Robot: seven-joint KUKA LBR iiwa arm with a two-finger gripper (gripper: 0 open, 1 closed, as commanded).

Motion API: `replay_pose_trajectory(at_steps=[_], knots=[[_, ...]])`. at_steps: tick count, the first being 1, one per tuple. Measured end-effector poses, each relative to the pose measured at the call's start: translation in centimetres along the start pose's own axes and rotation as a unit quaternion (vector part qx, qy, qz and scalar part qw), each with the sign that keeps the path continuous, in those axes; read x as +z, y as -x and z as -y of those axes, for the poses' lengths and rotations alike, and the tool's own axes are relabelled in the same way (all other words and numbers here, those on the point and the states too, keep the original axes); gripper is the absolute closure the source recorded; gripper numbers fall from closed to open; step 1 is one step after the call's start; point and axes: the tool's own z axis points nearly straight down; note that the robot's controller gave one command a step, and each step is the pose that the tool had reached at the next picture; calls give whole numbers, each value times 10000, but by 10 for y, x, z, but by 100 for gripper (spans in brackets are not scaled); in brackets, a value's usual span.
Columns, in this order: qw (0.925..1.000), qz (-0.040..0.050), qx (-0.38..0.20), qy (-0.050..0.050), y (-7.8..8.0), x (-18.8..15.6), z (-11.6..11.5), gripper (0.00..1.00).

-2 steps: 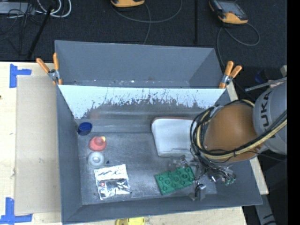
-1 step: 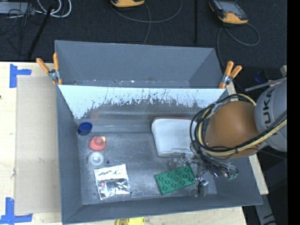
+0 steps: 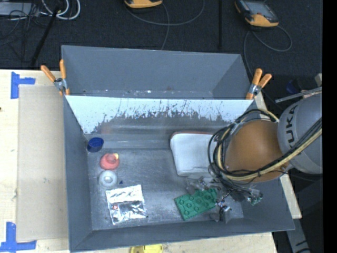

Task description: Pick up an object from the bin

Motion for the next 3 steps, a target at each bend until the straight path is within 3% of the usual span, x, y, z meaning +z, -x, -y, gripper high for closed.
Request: replay_pose_trajectory(at_steps=[1, 2, 3], knots=[[10000, 8, 24, 0, 1, 0, 1, 0], [10000, 29, 37, -12, 2, -2, 1, 100], [10000, -7, 55, -6, 4, -64, 2, 100]])
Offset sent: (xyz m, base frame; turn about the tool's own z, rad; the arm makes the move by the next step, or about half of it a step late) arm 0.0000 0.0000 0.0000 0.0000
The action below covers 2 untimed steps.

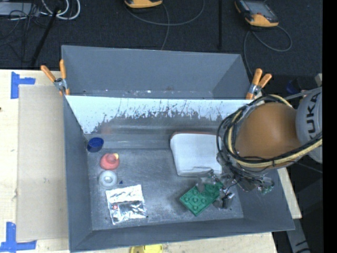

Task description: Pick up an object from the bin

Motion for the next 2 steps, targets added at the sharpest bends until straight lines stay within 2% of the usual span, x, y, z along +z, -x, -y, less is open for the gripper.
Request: replay_pose_trajectory(at_steps=[2], knots=[[10000, -9, 47, 7, 3, -55, -1, 100]])
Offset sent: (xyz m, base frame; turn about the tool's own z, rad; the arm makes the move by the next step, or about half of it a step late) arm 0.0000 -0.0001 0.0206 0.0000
